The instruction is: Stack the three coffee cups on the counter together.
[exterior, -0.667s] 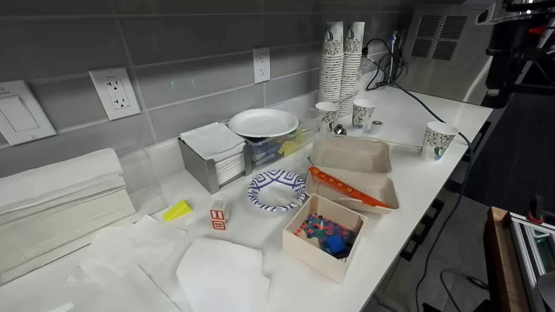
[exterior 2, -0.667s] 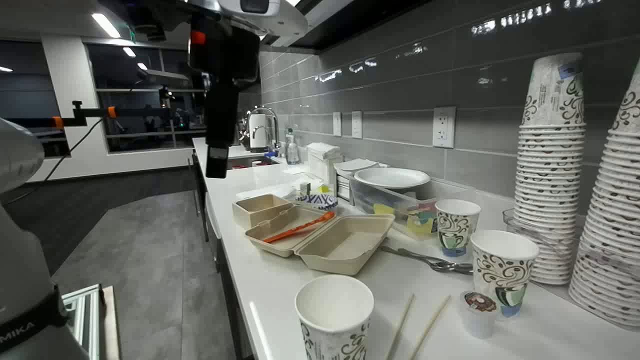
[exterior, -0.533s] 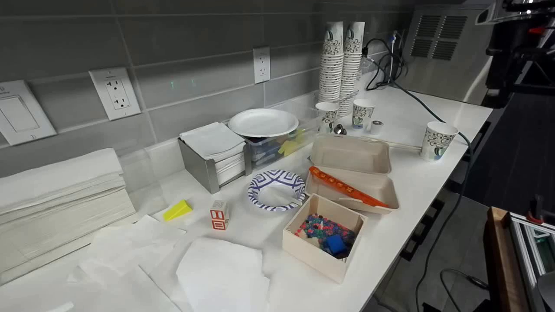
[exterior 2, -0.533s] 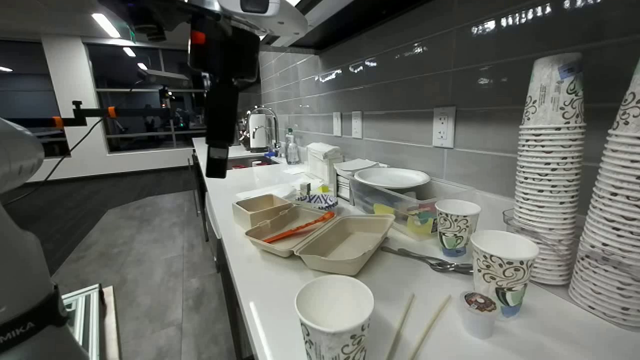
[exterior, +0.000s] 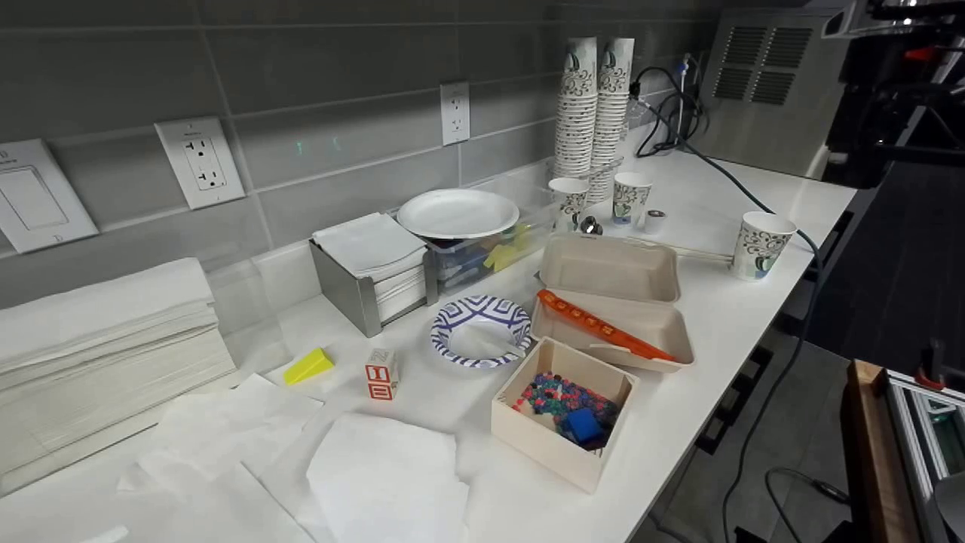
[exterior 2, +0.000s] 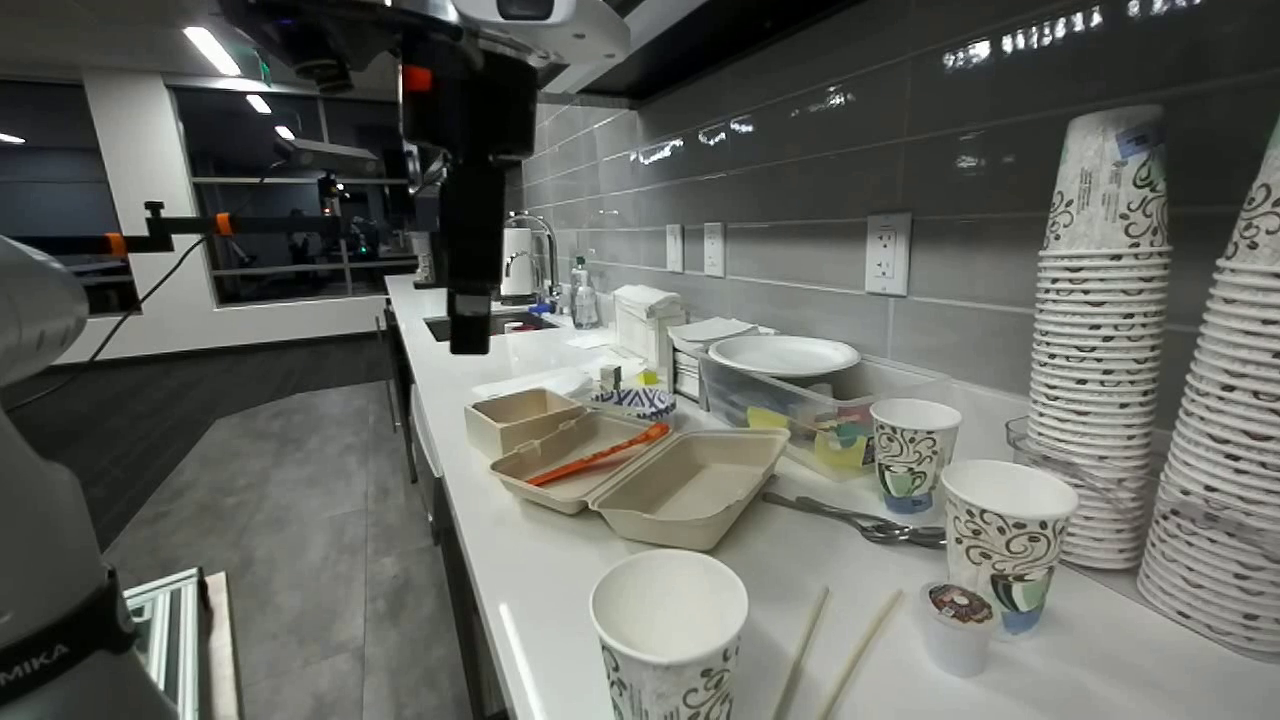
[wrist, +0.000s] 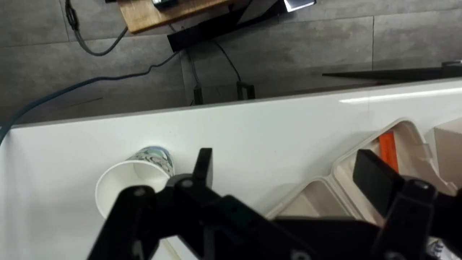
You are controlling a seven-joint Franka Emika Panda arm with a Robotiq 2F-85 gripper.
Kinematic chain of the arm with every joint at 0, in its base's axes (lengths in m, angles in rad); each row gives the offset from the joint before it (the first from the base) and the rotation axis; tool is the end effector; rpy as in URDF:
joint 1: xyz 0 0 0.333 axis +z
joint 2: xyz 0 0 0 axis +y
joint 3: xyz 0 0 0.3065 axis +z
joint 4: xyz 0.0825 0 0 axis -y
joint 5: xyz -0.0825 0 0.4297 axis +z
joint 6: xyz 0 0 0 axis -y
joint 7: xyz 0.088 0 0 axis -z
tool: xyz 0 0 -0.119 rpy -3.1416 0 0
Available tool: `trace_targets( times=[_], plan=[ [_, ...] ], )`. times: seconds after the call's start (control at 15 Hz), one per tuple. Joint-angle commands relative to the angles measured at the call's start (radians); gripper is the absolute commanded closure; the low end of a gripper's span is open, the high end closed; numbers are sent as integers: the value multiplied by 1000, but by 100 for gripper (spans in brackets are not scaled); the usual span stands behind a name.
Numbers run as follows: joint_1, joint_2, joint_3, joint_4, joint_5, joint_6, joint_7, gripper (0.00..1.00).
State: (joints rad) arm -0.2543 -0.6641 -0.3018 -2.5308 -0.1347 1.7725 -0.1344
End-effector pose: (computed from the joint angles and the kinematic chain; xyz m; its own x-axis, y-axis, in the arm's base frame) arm 0.3277 -0.2148 0.4399 0.9469 -0.3048 -0.1025 -0.3126 -0.9473 -0.0705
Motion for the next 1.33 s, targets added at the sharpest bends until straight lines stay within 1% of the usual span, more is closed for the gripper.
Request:
trace_targets(
  times=[0.0,0.33,0.47,0.67,0.93,1.0,1.13,1.27],
  plan=[
    [-22,23,6,-57,-13,186,36,0],
    [-64,122,2,-130,-28,467,72,0],
    [-83,177,3,-141,-26,555,84,0],
    [-111,256,10,-139,-37,652,102,0],
    [-129,354,7,-135,-39,743,117,1],
    [-134,378,8,-132,-42,760,125,6],
    [-142,419,10,-129,-54,788,140,29],
    [-147,451,10,-126,-67,816,154,45]
  ],
)
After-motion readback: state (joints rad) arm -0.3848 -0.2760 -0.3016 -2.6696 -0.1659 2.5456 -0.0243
